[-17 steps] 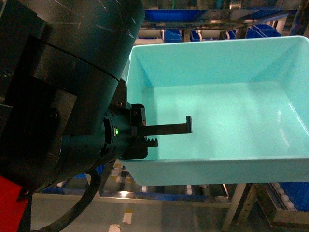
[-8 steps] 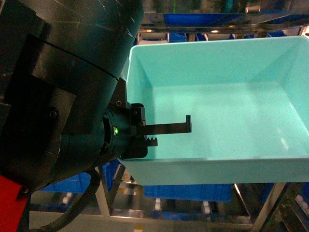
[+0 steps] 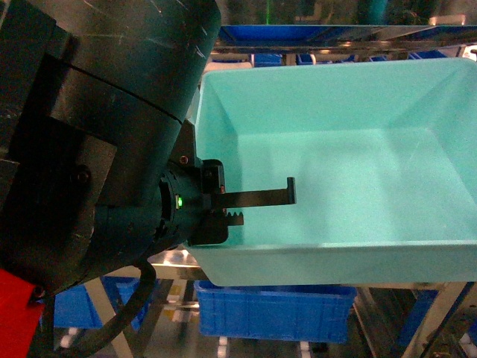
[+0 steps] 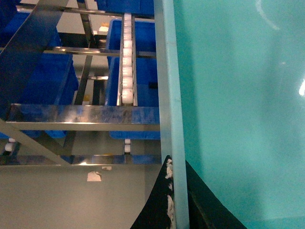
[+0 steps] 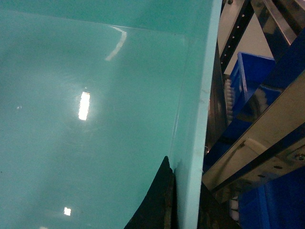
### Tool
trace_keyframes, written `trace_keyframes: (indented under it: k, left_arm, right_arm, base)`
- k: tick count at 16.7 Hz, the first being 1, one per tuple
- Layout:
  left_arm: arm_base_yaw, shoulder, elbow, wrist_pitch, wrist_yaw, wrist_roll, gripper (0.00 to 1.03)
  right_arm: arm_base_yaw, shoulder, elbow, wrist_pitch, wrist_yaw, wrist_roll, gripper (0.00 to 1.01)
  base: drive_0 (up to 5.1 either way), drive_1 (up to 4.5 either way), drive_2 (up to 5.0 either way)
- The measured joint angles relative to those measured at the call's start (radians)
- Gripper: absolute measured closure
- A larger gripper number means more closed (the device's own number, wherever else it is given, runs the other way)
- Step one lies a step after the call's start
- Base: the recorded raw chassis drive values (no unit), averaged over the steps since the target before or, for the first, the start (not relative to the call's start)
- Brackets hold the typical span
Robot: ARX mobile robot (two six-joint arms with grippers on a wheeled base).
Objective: Organize blue bins on left shelf correctly
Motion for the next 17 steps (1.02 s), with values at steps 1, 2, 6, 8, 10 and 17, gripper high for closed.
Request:
trace_keyframes:
  k: [1,2,6,8,10,17]
  left_arm:
    - [0.0,0.0,0.0,0.0,0.0,0.0,1.01]
    - [0.0,0.0,0.0,0.002,-0.001,0.0,1.01]
    - [0.0,0.0,0.0,-0.004,0.0,0.0,1.01]
    - [0.0,0.0,0.0,-0.004,0.0,0.0,1.01]
    - [-0.005,0.0,0.0,0.0,-0.005,0.0,1.01]
    - [0.0,0.0,0.001,0.001,-0.003,0.0,1.01]
  right_arm:
    - [0.0,0.002,0.0,0.0,0.0,0.0,0.99]
    - [0.0,0.001,0.0,0.006,0.0,0.0,0.99]
    - [0.0,0.001,0.0,0.003,0.0,0.0,0.99]
    - [0.0,0.001,0.0,0.001,0.0,0.0,0.99]
    - [-0.002,0.0,0.0,0.001,0.001,0.0,0.99]
    - [0.0,-0.001,0.0,0.003,-0.001,0.0,0.99]
  base:
    - [0.0,0.0,0.0]
    - [0.0,0.0,0.0]
    - [0.0,0.0,0.0]
    - [0.0,0.0,0.0]
    - [-2.7,4.97,-2.4]
    - [-0.3,1.48,-1.0]
